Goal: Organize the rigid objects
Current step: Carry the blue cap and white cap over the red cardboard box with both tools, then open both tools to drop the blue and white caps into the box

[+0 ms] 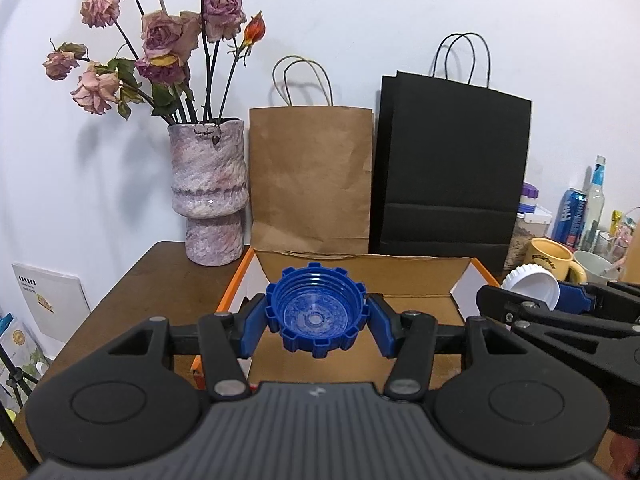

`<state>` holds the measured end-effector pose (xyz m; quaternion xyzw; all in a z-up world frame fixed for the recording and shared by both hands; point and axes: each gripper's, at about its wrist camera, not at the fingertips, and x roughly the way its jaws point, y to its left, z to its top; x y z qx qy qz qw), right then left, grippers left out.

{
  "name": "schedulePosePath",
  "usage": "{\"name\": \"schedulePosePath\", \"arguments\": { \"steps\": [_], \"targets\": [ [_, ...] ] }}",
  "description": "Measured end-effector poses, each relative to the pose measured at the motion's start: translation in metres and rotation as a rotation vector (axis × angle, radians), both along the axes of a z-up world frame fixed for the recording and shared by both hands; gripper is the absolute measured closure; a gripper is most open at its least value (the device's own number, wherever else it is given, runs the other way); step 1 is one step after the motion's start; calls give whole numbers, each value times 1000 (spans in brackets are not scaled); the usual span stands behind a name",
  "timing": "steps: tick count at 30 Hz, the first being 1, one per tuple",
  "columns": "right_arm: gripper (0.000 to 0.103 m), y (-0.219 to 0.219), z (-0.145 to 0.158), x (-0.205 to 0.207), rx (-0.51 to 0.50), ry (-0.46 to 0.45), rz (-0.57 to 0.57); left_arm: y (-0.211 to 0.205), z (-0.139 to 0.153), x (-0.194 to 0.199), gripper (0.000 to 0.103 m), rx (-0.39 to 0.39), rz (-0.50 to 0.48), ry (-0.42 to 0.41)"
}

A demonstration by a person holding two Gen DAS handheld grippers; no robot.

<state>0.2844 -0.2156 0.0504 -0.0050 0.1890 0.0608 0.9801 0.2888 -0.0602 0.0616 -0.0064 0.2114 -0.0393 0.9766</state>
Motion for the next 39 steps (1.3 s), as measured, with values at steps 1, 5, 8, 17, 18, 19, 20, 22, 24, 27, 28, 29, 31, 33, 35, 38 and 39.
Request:
{"name": "schedulePosePath", "arguments": {
  "steps": [1,5,8,17,18,19,20,22,24,27,28,29,31,33,35,38,39],
  "targets": [
    [64,0,-1,4,-3,3,1,0,-1,4,48,1,3,0],
    [64,2,-6,24,-12,19,6,-2,-5,22,48,7,13,7],
    [64,4,-10,38,-32,27,5,-3,-9,36,48,11,19,18],
    [64,4,-22,76,-58,70,9,-6,-21,72,48,35,40,43],
    [64,4,-23,80,-60,76,10,-6,-23,75,48,39,42,48],
    [64,4,-25,83,-62,81,11,-7,-24,78,48,43,44,52],
    [64,3,-26,86,-64,87,11,-8,-26,81,48,47,46,56],
    [64,3,-29,92,-69,97,11,-9,-29,88,48,54,50,62],
    [64,4,-32,97,-79,105,9,-10,-33,94,48,61,55,69],
    [64,5,-36,104,-92,123,7,-12,-37,101,48,74,61,81],
    [64,6,-38,106,-94,129,8,-12,-39,103,48,78,64,85],
    [64,6,-40,108,-97,135,9,-13,-41,105,48,82,68,89],
    [64,6,-43,111,-102,150,10,-13,-45,109,48,87,73,101],
    [64,6,-46,113,-103,161,9,-12,-48,113,48,91,77,111],
    [63,5,-48,115,-104,173,9,-12,-49,113,47,94,73,111],
    [45,3,-51,117,-121,205,3,-10,-50,115,28,104,89,113],
    [35,3,-52,118,-131,210,-9,-9,-50,115,15,106,95,112]
  ]
}}
